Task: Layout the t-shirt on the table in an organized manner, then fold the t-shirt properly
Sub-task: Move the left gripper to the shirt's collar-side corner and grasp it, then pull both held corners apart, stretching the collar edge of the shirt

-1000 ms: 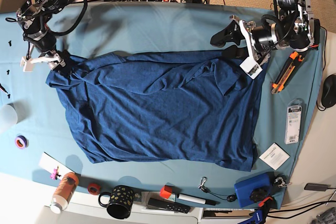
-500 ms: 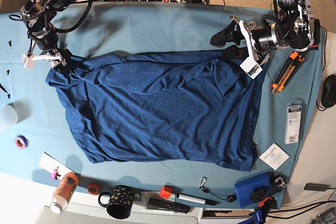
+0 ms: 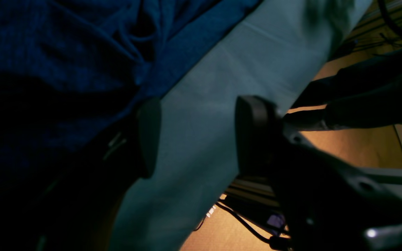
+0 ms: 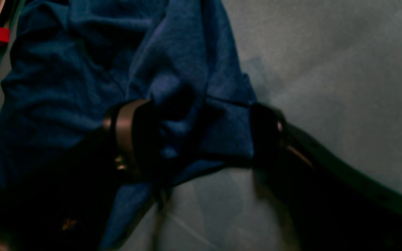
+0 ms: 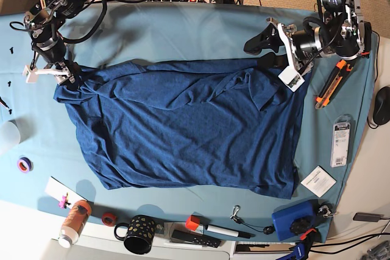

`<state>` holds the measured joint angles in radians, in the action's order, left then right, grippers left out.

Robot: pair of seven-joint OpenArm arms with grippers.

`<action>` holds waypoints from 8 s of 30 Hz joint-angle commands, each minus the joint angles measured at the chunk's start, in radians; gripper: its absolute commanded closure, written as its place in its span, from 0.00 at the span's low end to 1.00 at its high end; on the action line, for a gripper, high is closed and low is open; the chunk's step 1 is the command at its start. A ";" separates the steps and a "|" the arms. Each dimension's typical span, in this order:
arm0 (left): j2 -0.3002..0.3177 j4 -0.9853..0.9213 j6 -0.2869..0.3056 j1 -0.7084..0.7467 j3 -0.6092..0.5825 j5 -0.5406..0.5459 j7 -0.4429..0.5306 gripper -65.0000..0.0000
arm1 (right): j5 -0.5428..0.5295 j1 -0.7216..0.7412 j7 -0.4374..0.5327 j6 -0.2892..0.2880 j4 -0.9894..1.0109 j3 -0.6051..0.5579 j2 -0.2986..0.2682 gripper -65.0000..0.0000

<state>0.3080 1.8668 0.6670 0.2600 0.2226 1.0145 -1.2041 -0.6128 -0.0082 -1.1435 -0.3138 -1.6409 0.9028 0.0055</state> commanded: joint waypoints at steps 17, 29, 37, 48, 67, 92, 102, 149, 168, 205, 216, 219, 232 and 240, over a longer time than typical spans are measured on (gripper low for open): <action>-0.006 0.016 -0.079 -0.022 0.181 0.029 0.123 0.51 | 0.064 0.008 0.032 -0.014 -0.013 0.000 -0.011 1.00; -0.008 0.007 -0.178 0.060 0.280 -0.034 0.153 0.40 | 0.053 0.008 0.028 -0.014 -0.013 0.000 -0.011 1.00; -0.014 -0.172 -0.215 0.047 0.300 -0.048 0.183 0.40 | 0.052 0.008 0.028 -0.014 -0.013 -0.001 -0.011 1.00; -0.017 -0.278 -0.200 0.003 0.311 -0.019 0.172 0.41 | 0.018 0.008 0.018 -0.014 -0.013 -0.001 -0.022 1.00; 0.014 -0.278 -0.190 0.011 0.428 -0.012 0.142 0.41 | 0.019 0.008 0.017 -0.014 -0.013 -0.001 -0.022 1.00; -0.034 -0.278 -0.157 -0.005 0.236 -0.026 0.139 0.54 | 0.019 0.008 0.010 -0.014 -0.013 -0.001 -0.022 1.00; -0.031 -0.278 -0.193 -0.010 0.282 -0.170 0.146 0.52 | 0.019 0.008 0.010 -0.014 -0.013 -0.001 -0.023 1.00; -0.017 -0.278 -0.169 0.023 0.235 -0.148 0.181 1.00 | 0.000 0.008 0.002 -0.056 -0.013 -0.001 -0.048 1.00; -0.017 -0.278 -0.169 0.023 0.236 -0.137 0.175 1.00 | -0.053 0.008 -0.025 -0.085 -0.014 0.002 -0.095 1.00; -0.003 -0.274 -0.063 0.164 0.430 0.174 -0.038 1.00 | -0.453 -0.293 -0.243 -0.188 -0.048 0.272 -0.166 1.00; -0.003 -0.273 -0.029 0.234 0.430 0.221 -0.070 1.00 | -0.454 -0.300 -0.253 -0.203 -0.048 0.273 -0.167 1.00; -0.003 -0.273 -0.029 0.239 0.430 0.221 -0.071 1.00 | -0.455 -0.312 -0.253 -0.203 -0.048 0.273 -0.170 1.00; -0.003 -0.273 -0.010 0.239 0.492 0.270 -0.082 1.00 | -0.472 -0.328 -0.253 -0.214 -0.048 0.276 -0.172 1.00; 0.006 -0.272 -0.011 0.239 0.605 0.318 -0.113 1.00 | -0.497 -0.361 -0.253 -0.214 -0.048 0.276 -0.172 1.00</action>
<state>0.2935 1.5799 0.6525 0.4931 0.8177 1.3136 -1.3289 -1.0981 -0.3637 -1.4220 -0.5243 -1.6695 1.1660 -0.1440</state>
